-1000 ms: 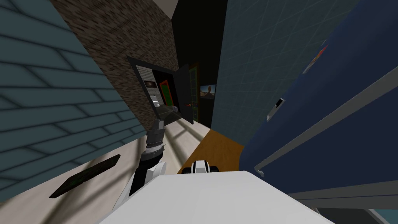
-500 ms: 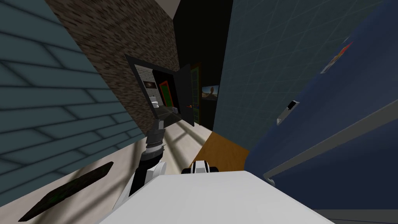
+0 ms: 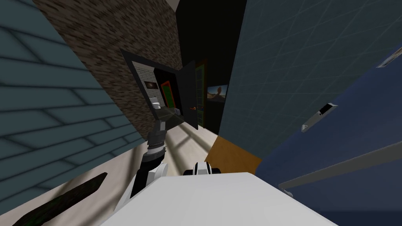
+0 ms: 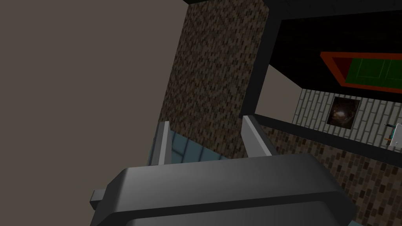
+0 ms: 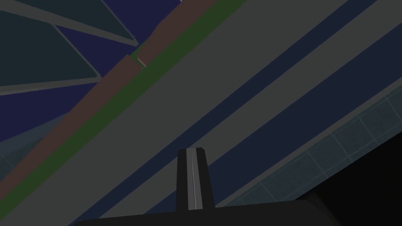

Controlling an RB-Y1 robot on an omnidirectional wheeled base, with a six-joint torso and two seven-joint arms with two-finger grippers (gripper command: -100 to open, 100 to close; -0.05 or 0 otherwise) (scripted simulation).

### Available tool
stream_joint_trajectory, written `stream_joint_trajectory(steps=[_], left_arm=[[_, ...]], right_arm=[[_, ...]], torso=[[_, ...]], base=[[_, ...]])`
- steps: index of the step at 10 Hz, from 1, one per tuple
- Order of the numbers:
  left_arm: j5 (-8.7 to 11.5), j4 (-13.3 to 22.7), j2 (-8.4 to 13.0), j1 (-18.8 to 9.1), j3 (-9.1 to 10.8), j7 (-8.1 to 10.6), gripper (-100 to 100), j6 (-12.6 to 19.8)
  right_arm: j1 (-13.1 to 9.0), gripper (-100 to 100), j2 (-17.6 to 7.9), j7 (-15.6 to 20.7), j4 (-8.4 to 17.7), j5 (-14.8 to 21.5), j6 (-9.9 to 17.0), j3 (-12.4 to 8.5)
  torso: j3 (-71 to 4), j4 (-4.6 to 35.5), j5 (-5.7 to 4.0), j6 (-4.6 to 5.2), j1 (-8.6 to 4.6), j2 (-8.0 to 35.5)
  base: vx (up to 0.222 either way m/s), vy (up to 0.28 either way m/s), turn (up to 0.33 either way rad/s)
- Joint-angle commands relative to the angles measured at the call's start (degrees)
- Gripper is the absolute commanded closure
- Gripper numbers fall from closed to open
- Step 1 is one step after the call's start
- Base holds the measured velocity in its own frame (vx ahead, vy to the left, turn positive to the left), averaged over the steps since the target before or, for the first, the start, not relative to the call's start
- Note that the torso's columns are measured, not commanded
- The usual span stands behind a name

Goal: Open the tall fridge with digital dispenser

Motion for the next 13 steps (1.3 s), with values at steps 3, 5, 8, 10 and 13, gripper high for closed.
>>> stream_joint_trajectory(steps=[3, 5, 8, 10, 13], left_arm=[[0.0, 0.0, 0.0, 0.0, 0.0, 0.0, 0, 0.0], [0.0, 0.0, 0.0, 0.0, 0.01, 0.0, 0, 0.0], [0.0, 0.0, 0.0, 0.0, 0.01, 0.0, 0, 0.0], [0.0, 0.0, 0.0, 0.0, 0.02, 0.0, 0, 0.0], [0.0, 0.0, 0.0, 0.0, 0.01, 0.0, 0, 0.0]], right_arm=[[-0.4, 100, 0.8, -0.8, 6.6, 0.1, 0.0, 1.6], [-0.2, 100, 0.9, -1.0, 8.7, -0.2, 0.0, 2.1], [0.8, -100, 1.5, -0.8, 8.5, -1.3, -0.3, 2.2], [1.4, -100, 2.1, -0.9, 9.4, -2.0, -0.4, 1.9], [2.4, -100, 3.2, -1.1, 10.9, -3.1, -0.7, 1.5]], torso=[[0.2, 0.1, 0.07, 0.15, 0.28, 0.3], [0.3, 0.2, 0.15, 0.25, 0.17, 0.5], [0.8, 0.4, 0.03, 0.48, 0.4, 1.0], [0.6, 0.3, 0.08, 0.5, 0.51, 0.7], [0.1, 0.1, 0.29, 0.18, 0.04, 0.4]], base=[[0.287, 0.18, 0.032], [0.297, 0.106, -0.005], [0.172, 0.047, -0.006], [0.233, 0.0, -0.011], [0.252, 0.031, -0.015]])
